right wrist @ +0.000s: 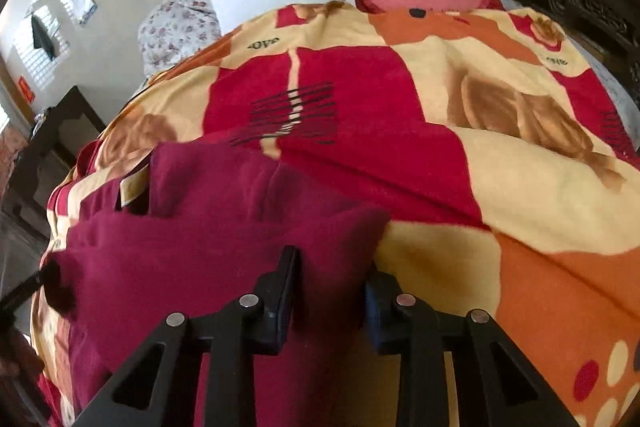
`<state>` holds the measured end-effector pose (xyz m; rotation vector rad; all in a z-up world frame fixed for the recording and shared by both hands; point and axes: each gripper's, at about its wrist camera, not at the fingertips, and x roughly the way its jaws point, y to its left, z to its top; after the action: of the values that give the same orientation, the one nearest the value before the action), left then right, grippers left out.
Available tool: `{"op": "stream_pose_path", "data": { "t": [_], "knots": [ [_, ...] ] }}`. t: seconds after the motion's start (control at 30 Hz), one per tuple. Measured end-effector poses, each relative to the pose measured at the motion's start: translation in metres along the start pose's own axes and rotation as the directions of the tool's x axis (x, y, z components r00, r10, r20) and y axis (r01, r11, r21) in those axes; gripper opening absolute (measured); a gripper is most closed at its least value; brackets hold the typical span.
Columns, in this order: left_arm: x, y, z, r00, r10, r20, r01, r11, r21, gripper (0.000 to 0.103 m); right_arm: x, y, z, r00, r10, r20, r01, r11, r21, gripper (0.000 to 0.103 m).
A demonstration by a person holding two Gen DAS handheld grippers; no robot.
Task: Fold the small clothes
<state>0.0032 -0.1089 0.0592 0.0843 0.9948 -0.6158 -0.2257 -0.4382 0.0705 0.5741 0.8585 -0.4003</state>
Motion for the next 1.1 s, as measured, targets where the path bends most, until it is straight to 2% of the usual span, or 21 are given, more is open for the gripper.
{"op": "stream_pose_path", "data": {
  "t": [0.07, 0.1, 0.13, 0.2, 0.27, 0.33, 0.37, 0.43, 0.47, 0.57, 0.63, 0.73, 0.8, 0.83, 0.87, 0.93, 0.97, 1.0, 1.03, 1.1],
  "knots": [
    [0.001, 0.002, -0.004, 1.0, -0.003, -0.003, 0.003, 1.0, -0.001, 0.012, -0.016, -0.008, -0.004, 0.997, 0.076, 0.007, -0.076, 0.995, 0.057, 0.028],
    [-0.001, 0.003, -0.006, 1.0, -0.006, 0.001, 0.006, 1.0, 0.0, 0.012, -0.028, -0.013, -0.011, 0.993, 0.119, 0.011, -0.119, 0.99, 0.077, 0.033],
    [-0.002, 0.004, -0.008, 1.0, -0.011, 0.004, 0.011, 1.0, 0.0, 0.012, -0.034, -0.012, -0.018, 0.99, 0.142, 0.009, -0.143, 0.986, 0.081, 0.047],
    [-0.001, 0.005, -0.009, 1.0, -0.018, 0.005, 0.018, 1.0, -0.001, 0.012, -0.046, -0.013, -0.038, 0.98, 0.199, 0.005, -0.198, 0.976, 0.084, 0.062],
    [0.002, 0.005, -0.011, 1.0, -0.013, -0.001, 0.013, 1.0, -0.005, 0.012, -0.04, -0.009, -0.05, 0.975, 0.219, -0.03, -0.216, 0.973, 0.081, 0.065],
    [0.004, 0.004, -0.013, 1.0, -0.007, -0.008, 0.006, 1.0, -0.011, 0.012, -0.023, -0.004, -0.057, 0.976, 0.208, -0.072, -0.202, 0.977, 0.074, 0.065],
    [0.004, 0.003, -0.014, 1.0, -0.003, -0.008, 0.003, 1.0, -0.014, 0.012, -0.014, -0.001, -0.059, 0.974, 0.212, -0.08, -0.208, 0.976, 0.063, 0.063],
    [0.001, 0.0, -0.015, 1.0, -0.003, -0.009, 0.003, 1.0, -0.011, 0.012, -0.013, 0.004, -0.053, 0.978, 0.2, -0.058, -0.199, 0.98, 0.024, 0.016],
    [-0.002, -0.002, -0.015, 1.0, -0.008, -0.012, 0.008, 1.0, -0.004, 0.012, -0.018, 0.007, -0.047, 0.98, 0.193, -0.047, -0.193, 0.981, 0.012, 0.012],
    [-0.007, -0.008, -0.011, 1.0, -0.011, -0.002, 0.011, 0.999, 0.034, 0.012, -0.037, 0.016, -0.028, 0.991, 0.131, 0.014, -0.13, 0.989, -0.069, 0.012],
    [-0.003, -0.009, -0.009, 1.0, -0.018, -0.005, 0.018, 0.999, 0.032, 0.012, -0.04, 0.011, -0.018, 0.995, 0.092, 0.037, -0.089, 0.994, -0.068, 0.012],
    [0.015, -0.007, -0.015, 0.998, -0.022, -0.054, 0.022, 1.0, 0.008, 0.014, -0.015, 0.004, -0.02, 1.0, 0.022, -0.012, -0.023, 0.998, -0.057, 0.012],
    [0.017, -0.009, -0.02, 0.999, -0.003, -0.051, 0.005, 0.999, 0.04, 0.016, -0.009, -0.004, -0.025, 0.999, 0.038, -0.011, -0.038, 0.999, -0.028, 0.012],
    [0.012, -0.009, -0.02, 0.999, -0.003, -0.043, 0.006, 0.999, 0.051, 0.016, -0.015, -0.011, -0.025, 0.997, 0.074, 0.002, -0.074, 0.997, 0.006, 0.015],
    [0.006, -0.008, -0.021, 0.999, -0.006, -0.039, 0.008, 0.998, 0.056, 0.016, -0.023, -0.016, -0.025, 0.997, 0.08, 0.01, -0.08, 0.996, 0.034, 0.025],
    [-0.007, -0.004, -0.022, 0.999, -0.01, -0.033, 0.012, 0.998, 0.06, 0.017, -0.047, -0.024, -0.029, 0.998, 0.053, 0.038, -0.056, 0.996, 0.066, 0.03],
    [-0.016, 0.0, -0.024, 1.0, -0.007, -0.03, 0.009, 0.998, 0.066, 0.018, -0.057, -0.024, -0.033, 0.996, 0.08, 0.044, -0.082, 0.995, 0.062, 0.035],
    [-0.021, 0.003, -0.027, 1.0, -0.003, -0.028, 0.005, 0.998, 0.07, 0.023, -0.065, -0.023, -0.038, 0.992, 0.121, 0.038, -0.123, 0.991, 0.055, 0.041],
    [-0.026, 0.005, -0.03, 1.0, 0.004, -0.026, -0.002, 0.997, 0.073, 0.026, -0.069, -0.021, -0.045, 0.987, 0.16, 0.026, -0.161, 0.986, 0.051, 0.053],
    [-0.037, 0.012, -0.042, 1.0, 0.009, -0.024, -0.007, 0.998, 0.062, 0.04, -0.064, -0.017, -0.059, 0.981, 0.194, -0.012, -0.193, 0.979, 0.058, 0.057]
  ]
}}
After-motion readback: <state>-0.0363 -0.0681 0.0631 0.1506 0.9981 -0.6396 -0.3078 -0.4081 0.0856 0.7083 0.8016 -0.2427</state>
